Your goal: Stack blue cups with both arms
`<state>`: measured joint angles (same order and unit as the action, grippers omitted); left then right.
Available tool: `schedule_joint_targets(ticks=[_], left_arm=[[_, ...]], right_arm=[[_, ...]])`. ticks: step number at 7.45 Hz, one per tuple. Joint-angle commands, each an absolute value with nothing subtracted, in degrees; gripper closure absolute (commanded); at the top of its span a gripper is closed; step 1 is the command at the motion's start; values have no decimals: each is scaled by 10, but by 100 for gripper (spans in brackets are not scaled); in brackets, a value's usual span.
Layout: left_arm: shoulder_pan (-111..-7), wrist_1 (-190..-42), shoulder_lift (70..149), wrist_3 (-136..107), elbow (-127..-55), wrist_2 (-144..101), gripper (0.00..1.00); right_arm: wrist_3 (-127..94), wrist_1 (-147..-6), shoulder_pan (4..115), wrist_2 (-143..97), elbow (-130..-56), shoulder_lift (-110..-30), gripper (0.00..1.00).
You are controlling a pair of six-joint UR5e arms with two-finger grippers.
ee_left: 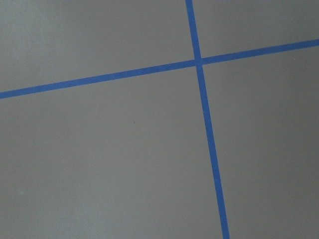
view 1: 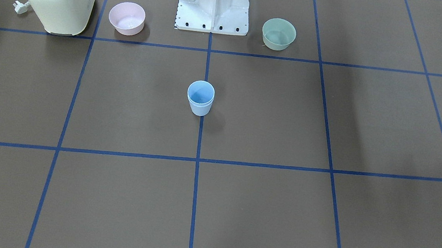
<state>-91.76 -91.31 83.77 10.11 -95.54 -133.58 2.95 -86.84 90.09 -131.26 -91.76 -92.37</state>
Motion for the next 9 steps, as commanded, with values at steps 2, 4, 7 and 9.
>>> schedule_joint_targets(ticks=[2,4,7,9], left_arm=[[-918,-913,838,101,-955,-1336,2],[-918,-914,832,102,-956,-1336,2],[-918,-914,831,102,-957,-1336,2],[-918,-914,831,101,-957,-1336,2]], right_arm=[[30,-868,901,-1313,-918,-926,0],[30,-868,901,-1313,-918,-927,0],[30,-867,901,-1313,-918,-927,0],[29,-867,901,-1313,-918,-927,0]])
